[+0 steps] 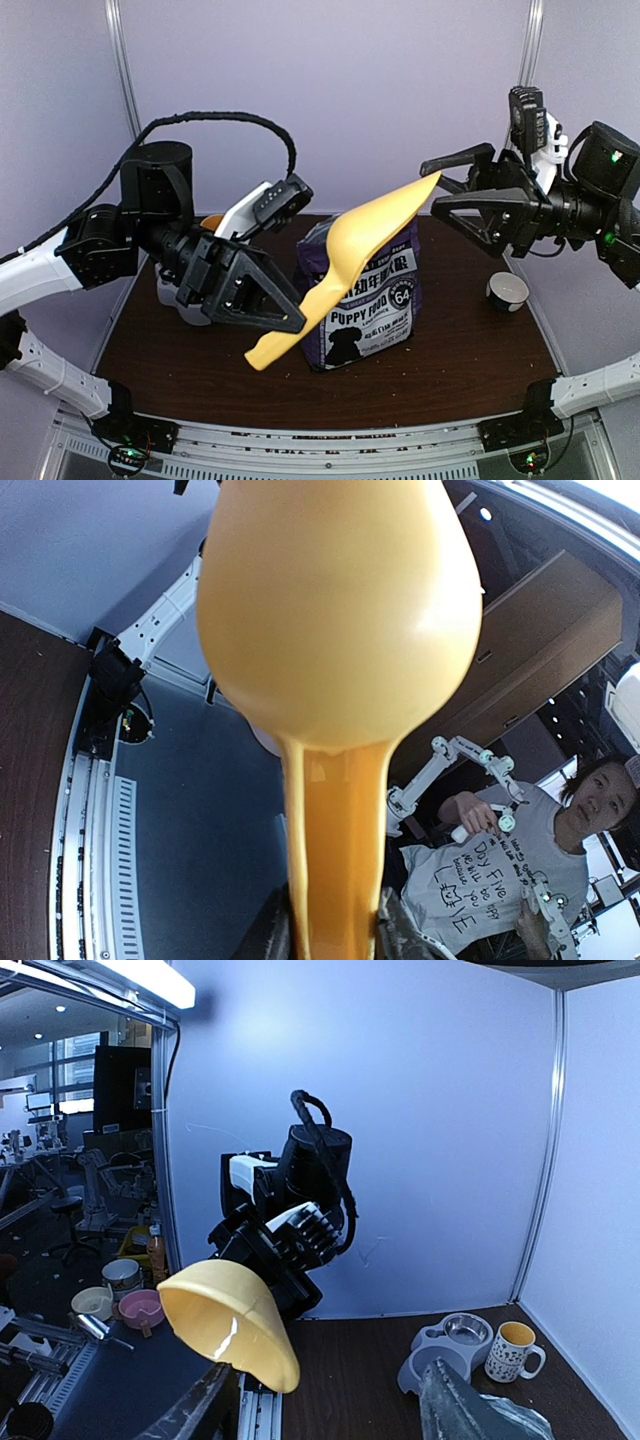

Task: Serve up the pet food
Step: Pass from the left arm to the right

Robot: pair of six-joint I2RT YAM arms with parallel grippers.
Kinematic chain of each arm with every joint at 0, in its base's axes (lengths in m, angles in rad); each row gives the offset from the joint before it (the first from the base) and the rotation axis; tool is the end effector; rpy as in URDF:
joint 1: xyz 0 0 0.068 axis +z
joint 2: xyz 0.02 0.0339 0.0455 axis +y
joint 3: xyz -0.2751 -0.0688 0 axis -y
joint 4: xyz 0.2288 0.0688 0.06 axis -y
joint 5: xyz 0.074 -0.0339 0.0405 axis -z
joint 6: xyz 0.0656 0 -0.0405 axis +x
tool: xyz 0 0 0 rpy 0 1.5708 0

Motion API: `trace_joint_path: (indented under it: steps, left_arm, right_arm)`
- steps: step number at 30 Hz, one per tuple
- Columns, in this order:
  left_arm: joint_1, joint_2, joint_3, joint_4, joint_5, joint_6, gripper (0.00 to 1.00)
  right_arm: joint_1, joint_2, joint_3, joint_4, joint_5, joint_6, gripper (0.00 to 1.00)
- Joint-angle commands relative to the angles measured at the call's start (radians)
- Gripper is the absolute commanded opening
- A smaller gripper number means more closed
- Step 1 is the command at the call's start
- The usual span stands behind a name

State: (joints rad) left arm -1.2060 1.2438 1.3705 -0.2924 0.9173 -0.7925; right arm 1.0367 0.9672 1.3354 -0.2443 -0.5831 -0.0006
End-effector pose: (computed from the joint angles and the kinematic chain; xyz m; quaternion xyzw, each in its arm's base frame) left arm 0.0453 -0.2646 0.4437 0.4205 0.6110 -0.6701 0.0292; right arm 0.0623 0.1763 0.4942 -0.5014 0.4439 0.5208 0.5295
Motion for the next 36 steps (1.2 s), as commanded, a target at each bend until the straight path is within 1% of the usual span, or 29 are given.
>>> trace_joint_path:
  steps: [1,7,8,13,16,23,24,30,32,34,35,36]
  left_arm:
    - [-0.004,-0.003,0.012,0.059,0.019,-0.004,0.17]
    - [-0.006,0.0,0.01,0.059,0.029,-0.007,0.17]
    - [-0.007,0.0,0.011,0.059,0.029,-0.007,0.17]
    - [-0.012,0.008,0.016,0.057,0.034,-0.01,0.17]
    - [-0.012,0.01,0.02,0.052,0.035,-0.007,0.17]
    - [-0.013,0.014,0.023,0.052,0.041,-0.007,0.17]
    - [-0.013,0.015,0.021,0.05,0.042,-0.007,0.17]
    - [-0.013,0.013,0.021,0.05,0.043,-0.002,0.17]
    - [-0.013,0.01,0.019,0.049,0.04,0.0,0.19]
    - [-0.013,0.007,0.016,0.048,0.031,0.002,0.23]
    - [-0.013,0.005,0.015,0.049,0.028,0.002,0.27]
    - [-0.013,0.004,0.015,0.049,0.024,0.005,0.33]
  right_arm:
    - [0.005,-0.038,-0.001,0.079,-0.031,0.022,0.6]
    - [0.008,-0.014,0.02,0.03,-0.023,0.011,0.43]
    - [0.009,-0.009,0.025,0.019,-0.021,0.007,0.42]
    - [0.024,0.009,0.037,0.016,-0.018,0.001,0.41]
    - [0.032,0.014,0.047,0.03,-0.022,0.003,0.37]
    - [0.042,0.024,0.053,0.046,-0.029,0.009,0.36]
    - [0.043,0.026,0.054,0.046,-0.032,0.01,0.34]
    - [0.047,0.032,0.052,0.032,-0.033,0.006,0.13]
    - [0.047,0.026,0.045,0.034,-0.026,0.005,0.06]
    - [0.049,0.015,0.033,0.043,-0.023,0.006,0.0]
    - [0.048,0.011,0.026,0.049,-0.022,0.01,0.0]
    - [0.048,0.007,0.018,0.057,-0.021,0.014,0.0]
